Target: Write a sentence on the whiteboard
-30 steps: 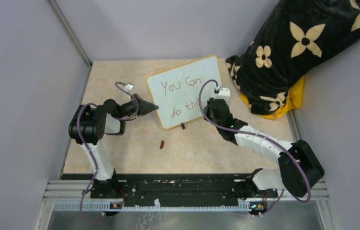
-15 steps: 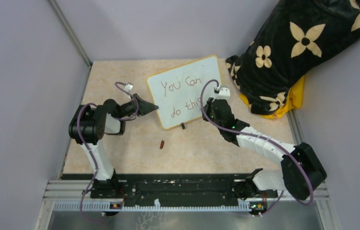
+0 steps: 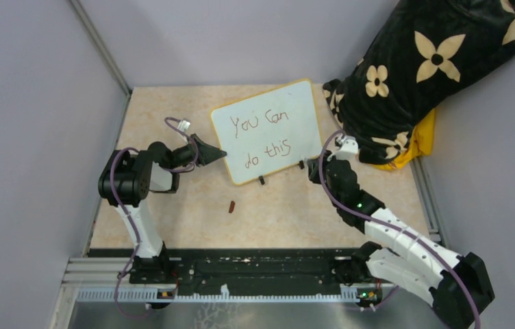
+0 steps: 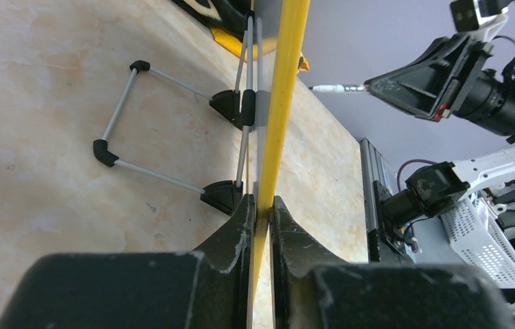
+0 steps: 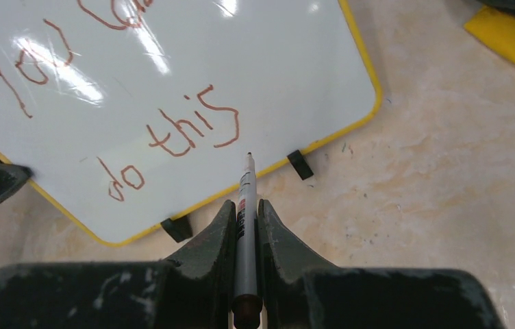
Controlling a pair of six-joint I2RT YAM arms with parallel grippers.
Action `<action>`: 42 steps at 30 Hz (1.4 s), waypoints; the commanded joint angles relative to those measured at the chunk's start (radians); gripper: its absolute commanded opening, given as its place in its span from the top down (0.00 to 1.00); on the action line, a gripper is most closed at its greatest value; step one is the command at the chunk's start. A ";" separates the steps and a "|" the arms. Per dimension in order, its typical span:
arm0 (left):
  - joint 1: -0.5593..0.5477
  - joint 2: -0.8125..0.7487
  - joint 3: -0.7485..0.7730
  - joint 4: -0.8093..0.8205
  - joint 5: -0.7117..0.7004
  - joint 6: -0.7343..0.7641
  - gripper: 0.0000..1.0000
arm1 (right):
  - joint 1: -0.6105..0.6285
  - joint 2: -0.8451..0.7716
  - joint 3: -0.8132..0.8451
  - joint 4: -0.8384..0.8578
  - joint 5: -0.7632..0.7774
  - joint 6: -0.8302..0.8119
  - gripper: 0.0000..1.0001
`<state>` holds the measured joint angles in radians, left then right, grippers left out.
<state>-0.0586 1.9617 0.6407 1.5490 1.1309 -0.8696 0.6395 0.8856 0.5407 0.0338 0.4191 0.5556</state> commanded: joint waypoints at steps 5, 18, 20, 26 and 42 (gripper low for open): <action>-0.010 0.006 -0.011 0.140 0.024 0.008 1.00 | -0.070 0.002 -0.068 0.133 0.024 0.172 1.00; -0.010 0.003 -0.013 0.137 0.025 0.011 1.00 | -0.145 0.183 -0.029 0.297 -0.057 0.286 1.00; -0.010 0.003 -0.013 0.138 0.024 0.011 1.00 | -0.148 0.203 -0.021 0.301 -0.058 0.286 1.00; -0.010 0.006 -0.013 0.140 0.024 0.007 1.00 | -0.156 0.237 -0.005 0.322 -0.072 0.290 1.00; -0.010 0.005 -0.011 0.140 0.026 0.009 1.00 | -0.165 0.299 0.030 0.320 -0.083 0.292 1.00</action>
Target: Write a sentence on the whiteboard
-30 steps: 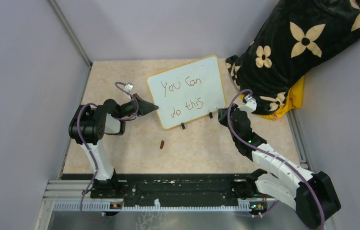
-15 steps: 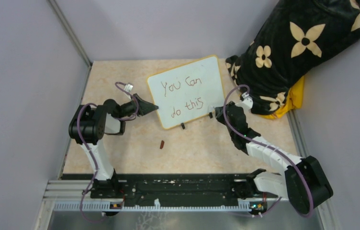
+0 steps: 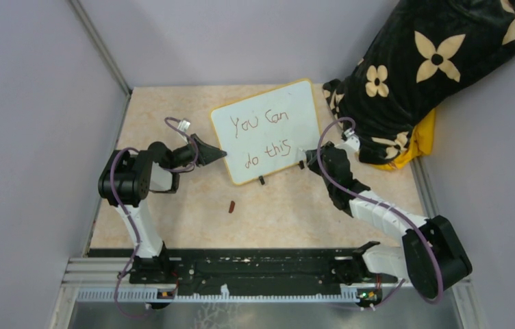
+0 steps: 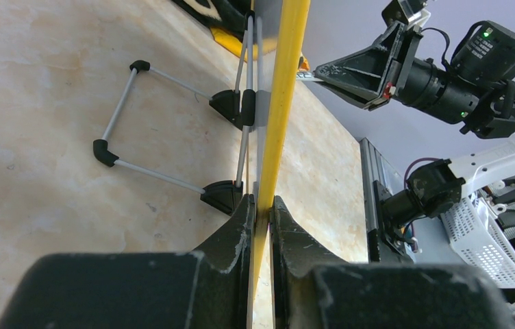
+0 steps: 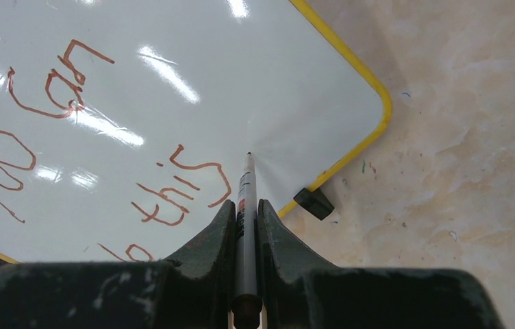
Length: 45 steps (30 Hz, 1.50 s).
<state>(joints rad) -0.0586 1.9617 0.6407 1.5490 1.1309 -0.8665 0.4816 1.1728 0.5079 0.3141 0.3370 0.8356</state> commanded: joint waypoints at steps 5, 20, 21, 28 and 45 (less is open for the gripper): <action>-0.010 0.003 -0.011 0.139 0.027 0.006 1.00 | -0.011 0.029 0.063 0.043 -0.005 0.012 1.00; -0.010 0.002 -0.010 0.141 0.026 0.006 1.00 | -0.019 0.061 0.067 0.039 -0.018 0.016 1.00; -0.010 0.002 -0.010 0.141 0.027 0.006 1.00 | -0.018 0.061 0.066 0.038 -0.017 0.016 1.00; -0.010 0.002 -0.010 0.140 0.024 0.004 1.00 | -0.019 0.027 0.066 0.001 -0.006 0.008 1.00; -0.011 -0.015 -0.018 0.129 0.015 0.014 0.95 | -0.019 -0.218 0.044 -0.143 -0.042 0.013 1.00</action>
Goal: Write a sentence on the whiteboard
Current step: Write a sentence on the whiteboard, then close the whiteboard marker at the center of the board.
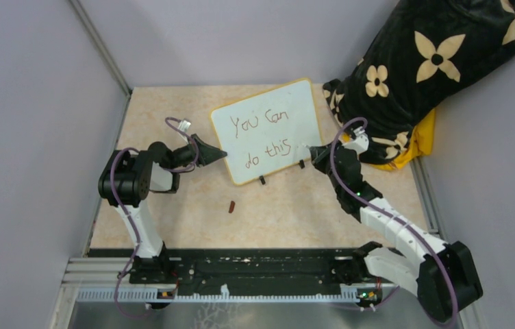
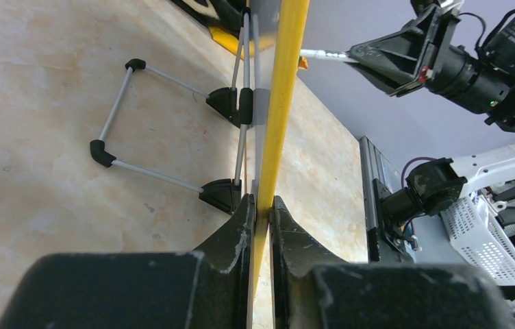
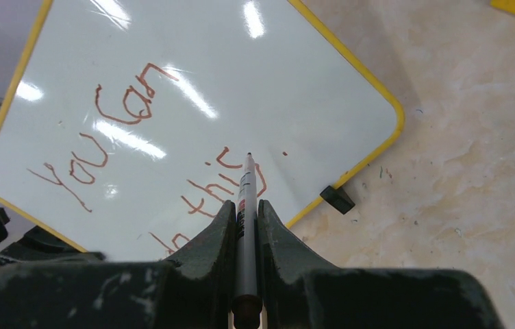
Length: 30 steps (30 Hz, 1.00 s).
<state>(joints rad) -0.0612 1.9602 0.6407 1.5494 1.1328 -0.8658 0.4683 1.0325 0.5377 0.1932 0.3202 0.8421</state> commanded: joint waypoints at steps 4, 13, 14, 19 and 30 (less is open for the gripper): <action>-0.008 -0.016 -0.021 0.128 0.012 0.009 0.85 | -0.005 -0.152 0.010 -0.076 -0.046 -0.017 1.00; -0.008 -0.044 -0.034 0.107 0.010 0.019 0.69 | -0.005 -0.295 -0.017 -0.185 -0.083 -0.076 1.00; -0.008 -0.048 -0.036 0.107 0.010 0.019 0.69 | -0.005 -0.306 -0.019 -0.191 -0.089 -0.085 1.00; -0.008 -0.080 -0.048 0.055 0.010 0.048 0.60 | -0.005 -0.366 -0.026 -0.257 -0.106 -0.107 1.00; -0.008 -0.183 -0.106 -0.038 -0.016 0.132 0.20 | -0.005 -0.481 -0.050 -0.326 -0.094 -0.136 1.00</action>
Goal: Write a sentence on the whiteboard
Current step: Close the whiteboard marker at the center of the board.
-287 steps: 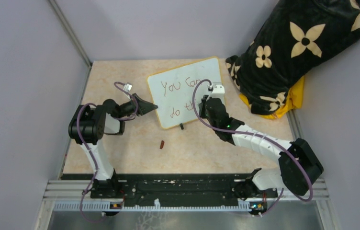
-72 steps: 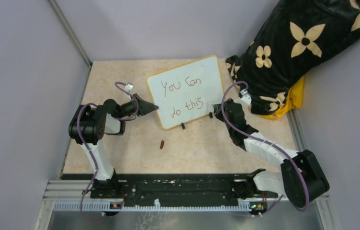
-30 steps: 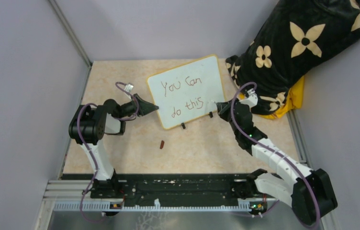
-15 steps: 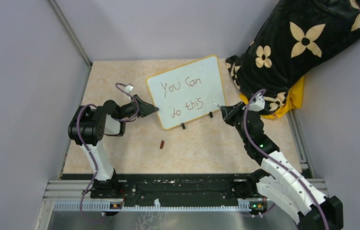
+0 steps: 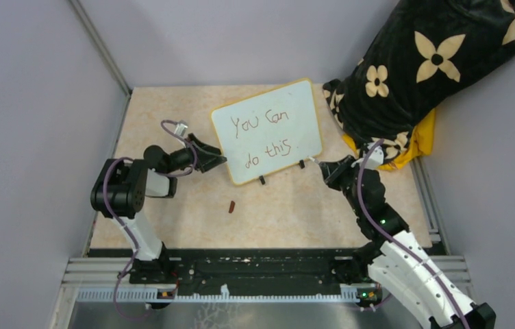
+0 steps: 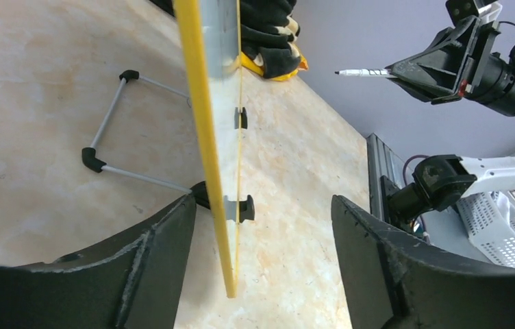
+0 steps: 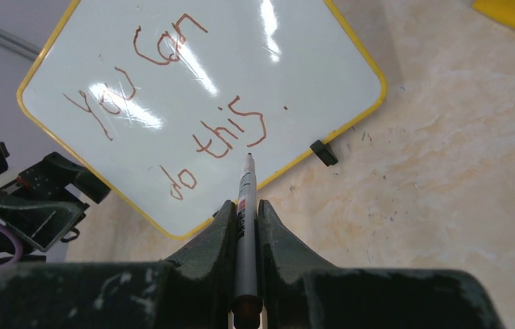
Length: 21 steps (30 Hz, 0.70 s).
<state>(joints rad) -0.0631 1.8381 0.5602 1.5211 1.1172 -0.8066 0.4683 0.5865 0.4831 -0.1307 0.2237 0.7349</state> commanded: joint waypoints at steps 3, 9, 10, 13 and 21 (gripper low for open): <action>-0.006 -0.117 -0.040 -0.126 -0.022 0.151 0.04 | -0.005 -0.057 -0.005 -0.003 -0.002 -0.029 1.00; 0.000 -0.293 -0.040 -0.612 -0.201 0.400 0.01 | -0.005 -0.091 0.003 -0.010 -0.013 -0.063 1.00; 0.002 -0.335 -0.043 -0.705 -0.264 0.448 0.01 | -0.005 -0.096 0.003 -0.013 -0.014 -0.078 1.00; 0.008 -0.491 -0.040 -0.969 -0.486 0.549 0.01 | -0.005 -0.112 0.001 -0.018 -0.015 -0.109 1.00; 0.008 -0.833 0.029 -1.435 -1.033 0.458 0.01 | -0.003 -0.132 0.011 -0.023 -0.084 -0.186 1.00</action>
<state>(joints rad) -0.0605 1.0893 0.5476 0.3710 0.3355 -0.3466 0.4683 0.4583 0.4713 -0.1757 0.1898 0.6125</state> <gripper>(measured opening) 0.988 0.119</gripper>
